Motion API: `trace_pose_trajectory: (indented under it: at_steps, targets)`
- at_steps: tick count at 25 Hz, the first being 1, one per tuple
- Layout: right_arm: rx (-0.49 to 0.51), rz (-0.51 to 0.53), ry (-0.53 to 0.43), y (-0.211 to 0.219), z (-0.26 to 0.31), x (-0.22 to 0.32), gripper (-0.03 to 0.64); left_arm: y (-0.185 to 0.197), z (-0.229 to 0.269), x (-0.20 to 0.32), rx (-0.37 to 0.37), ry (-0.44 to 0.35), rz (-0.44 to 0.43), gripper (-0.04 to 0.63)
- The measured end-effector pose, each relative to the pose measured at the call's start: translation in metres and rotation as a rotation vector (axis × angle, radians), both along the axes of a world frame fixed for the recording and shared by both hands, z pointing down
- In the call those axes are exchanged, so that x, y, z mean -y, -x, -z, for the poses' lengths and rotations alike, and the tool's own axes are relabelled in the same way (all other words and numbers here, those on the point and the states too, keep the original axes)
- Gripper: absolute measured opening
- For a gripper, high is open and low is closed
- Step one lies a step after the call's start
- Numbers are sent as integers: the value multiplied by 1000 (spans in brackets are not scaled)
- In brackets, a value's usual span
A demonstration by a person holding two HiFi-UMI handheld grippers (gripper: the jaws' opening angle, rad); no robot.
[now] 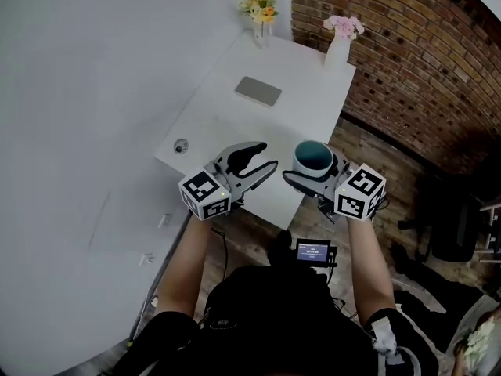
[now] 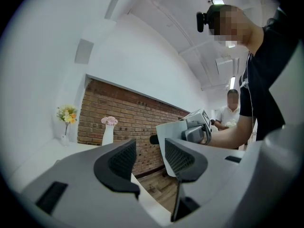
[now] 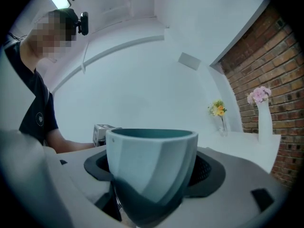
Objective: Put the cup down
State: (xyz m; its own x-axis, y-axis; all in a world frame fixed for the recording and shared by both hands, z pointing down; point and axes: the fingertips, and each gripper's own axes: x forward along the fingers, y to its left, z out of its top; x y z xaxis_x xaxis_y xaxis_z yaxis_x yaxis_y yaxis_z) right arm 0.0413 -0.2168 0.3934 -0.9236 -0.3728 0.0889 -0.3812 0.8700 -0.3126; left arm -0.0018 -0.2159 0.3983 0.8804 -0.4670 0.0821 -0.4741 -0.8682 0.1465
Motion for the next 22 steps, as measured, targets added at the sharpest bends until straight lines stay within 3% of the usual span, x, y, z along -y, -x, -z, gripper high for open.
trace_pose_trajectory:
  at_steps: [14,22]
  targets:
    - [20,99,12,9,-1,35,397,1,1,34,0,11,90,179]
    - [19,86,19,15,-4,33,397,5,-2,31,-5,20,72,179]
